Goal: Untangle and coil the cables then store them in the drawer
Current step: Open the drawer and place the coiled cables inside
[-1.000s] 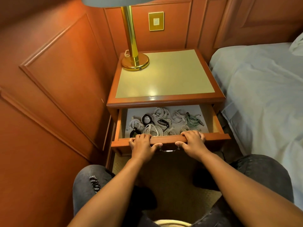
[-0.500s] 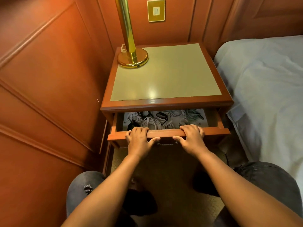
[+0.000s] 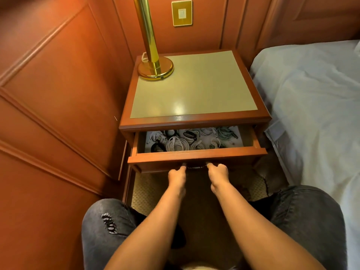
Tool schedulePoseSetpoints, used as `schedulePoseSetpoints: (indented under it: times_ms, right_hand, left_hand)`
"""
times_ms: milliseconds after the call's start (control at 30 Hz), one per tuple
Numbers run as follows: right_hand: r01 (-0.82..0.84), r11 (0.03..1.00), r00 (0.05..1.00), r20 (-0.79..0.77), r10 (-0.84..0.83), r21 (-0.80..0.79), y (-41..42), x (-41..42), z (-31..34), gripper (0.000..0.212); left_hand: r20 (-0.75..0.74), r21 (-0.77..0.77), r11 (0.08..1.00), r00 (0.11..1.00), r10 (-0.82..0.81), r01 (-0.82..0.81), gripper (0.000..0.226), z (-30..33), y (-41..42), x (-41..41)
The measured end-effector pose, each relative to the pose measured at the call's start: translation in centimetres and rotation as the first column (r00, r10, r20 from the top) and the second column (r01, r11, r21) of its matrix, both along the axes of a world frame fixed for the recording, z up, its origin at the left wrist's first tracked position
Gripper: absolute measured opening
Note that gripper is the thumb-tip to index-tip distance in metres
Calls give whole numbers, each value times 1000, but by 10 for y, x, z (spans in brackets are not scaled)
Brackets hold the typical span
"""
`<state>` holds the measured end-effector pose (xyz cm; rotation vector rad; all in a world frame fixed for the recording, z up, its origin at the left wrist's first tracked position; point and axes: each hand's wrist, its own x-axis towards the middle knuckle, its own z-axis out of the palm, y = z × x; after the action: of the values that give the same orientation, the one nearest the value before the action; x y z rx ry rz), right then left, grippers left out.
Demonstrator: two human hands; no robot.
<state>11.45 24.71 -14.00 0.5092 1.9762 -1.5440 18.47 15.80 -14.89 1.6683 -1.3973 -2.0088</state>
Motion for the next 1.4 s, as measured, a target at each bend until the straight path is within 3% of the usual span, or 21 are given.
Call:
schedulePoseSetpoints:
  times_ms: [133,333,500,633,733,833,967,1100,1400]
  right_hand:
    - [104,989,990,110,-92,-105,-5,-3,-2,6]
    - [269,929,952,217,-216,-255,-8,-2,-3,14]
    - [519,720,848,381,-368,-461,-11,-10,8,12]
    - [539,631,840,414,-351,-558,-7,-7,13,17]
    - [497,650,864,399,-306,-576,-4,-4,7,15]
    - [388,742,915,324,-239,-547,-4,-3,0,41]
    - [164,956,986,18,-165,-243,-10,0,-3,81]
    - [135,975,985,-82,-151,-174,-11,5,5,94]
    - [177,965,975,-101,-199,-193,-25,-4,11,94]
  left_hand:
    - [-48,100,992,995,86,-81,16,4,-8,-5]
    - [-134,256,946,961,241,-201,23,1,-6,-7]
    - [-218,367,862,868,446,-350,16,13,1,-15]
    - [-263,518,770,788,558,-372,17,6,-3,-12]
    - [-313,556,754,753,579,-349,30,3,-5,-8]
    - [-330,521,781,762,557,-345,44,5,-3,-5]
    - [-301,313,870,830,470,-380,64,5,-4,-2]
    - [-274,172,925,885,377,-340,81,3,-3,-4]
    - [-308,149,925,873,378,-349,73,15,-18,-16]
